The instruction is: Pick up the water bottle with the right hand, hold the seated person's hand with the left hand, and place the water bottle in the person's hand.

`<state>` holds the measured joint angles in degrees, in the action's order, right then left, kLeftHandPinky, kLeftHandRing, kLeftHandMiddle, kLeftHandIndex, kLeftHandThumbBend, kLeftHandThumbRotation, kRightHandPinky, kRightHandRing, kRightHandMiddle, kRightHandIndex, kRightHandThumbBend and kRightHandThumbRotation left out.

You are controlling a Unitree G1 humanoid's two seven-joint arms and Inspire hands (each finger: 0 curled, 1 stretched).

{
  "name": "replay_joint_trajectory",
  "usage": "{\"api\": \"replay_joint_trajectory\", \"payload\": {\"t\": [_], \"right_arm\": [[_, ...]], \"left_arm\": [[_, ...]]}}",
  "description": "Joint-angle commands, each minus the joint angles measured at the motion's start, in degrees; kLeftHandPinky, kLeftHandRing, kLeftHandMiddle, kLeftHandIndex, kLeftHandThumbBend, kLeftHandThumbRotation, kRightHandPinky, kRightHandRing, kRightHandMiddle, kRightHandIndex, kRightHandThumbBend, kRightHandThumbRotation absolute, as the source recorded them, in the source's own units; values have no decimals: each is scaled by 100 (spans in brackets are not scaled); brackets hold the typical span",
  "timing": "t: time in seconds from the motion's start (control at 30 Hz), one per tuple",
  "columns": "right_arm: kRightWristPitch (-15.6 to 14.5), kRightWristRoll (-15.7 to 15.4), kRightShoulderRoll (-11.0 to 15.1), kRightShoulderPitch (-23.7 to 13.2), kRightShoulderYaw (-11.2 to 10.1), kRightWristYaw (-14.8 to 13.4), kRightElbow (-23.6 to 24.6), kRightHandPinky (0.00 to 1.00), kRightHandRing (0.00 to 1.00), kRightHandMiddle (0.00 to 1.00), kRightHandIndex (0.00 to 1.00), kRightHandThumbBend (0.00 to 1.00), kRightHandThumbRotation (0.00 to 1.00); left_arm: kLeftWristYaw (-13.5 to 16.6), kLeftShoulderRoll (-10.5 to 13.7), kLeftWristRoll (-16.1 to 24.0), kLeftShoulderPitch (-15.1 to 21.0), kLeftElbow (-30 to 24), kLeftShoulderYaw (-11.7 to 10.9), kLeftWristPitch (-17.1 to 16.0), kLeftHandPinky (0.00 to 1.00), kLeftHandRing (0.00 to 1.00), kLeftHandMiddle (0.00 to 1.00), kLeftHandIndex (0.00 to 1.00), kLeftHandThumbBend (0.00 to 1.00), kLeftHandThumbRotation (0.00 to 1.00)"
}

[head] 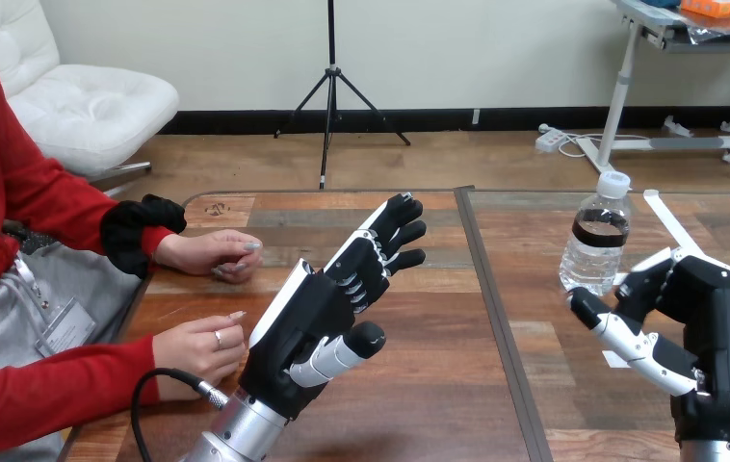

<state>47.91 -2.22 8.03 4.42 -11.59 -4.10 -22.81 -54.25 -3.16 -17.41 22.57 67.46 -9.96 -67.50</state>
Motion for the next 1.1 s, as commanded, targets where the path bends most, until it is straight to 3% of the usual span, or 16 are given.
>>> {"api": "replay_joint_trajectory", "payload": {"t": [0.0, 0.2, 0.37, 1.07], "right_arm": [[-78, 6, 103, -96, 16, 62, 277, 37, 44, 50, 52, 99, 28], [-157, -131, 107, -47, -6, 6, 371, 47, 56, 60, 59, 100, 32], [-191, -190, 118, -26, -11, -20, 407, 52, 60, 63, 62, 100, 34], [-280, -203, 114, 23, 7, -16, 508, 56, 64, 67, 64, 100, 39]], "left_arm": [[5, -51, -27, 184, -94, -13, -60, 89, 95, 97, 96, 100, 77], [11, -59, -33, 183, -98, -16, -56, 89, 95, 97, 96, 100, 77], [35, -59, -21, 183, -96, -18, -70, 89, 95, 96, 96, 100, 77], [26, -53, -37, 195, -107, -25, -31, 89, 94, 96, 96, 100, 76]]}}
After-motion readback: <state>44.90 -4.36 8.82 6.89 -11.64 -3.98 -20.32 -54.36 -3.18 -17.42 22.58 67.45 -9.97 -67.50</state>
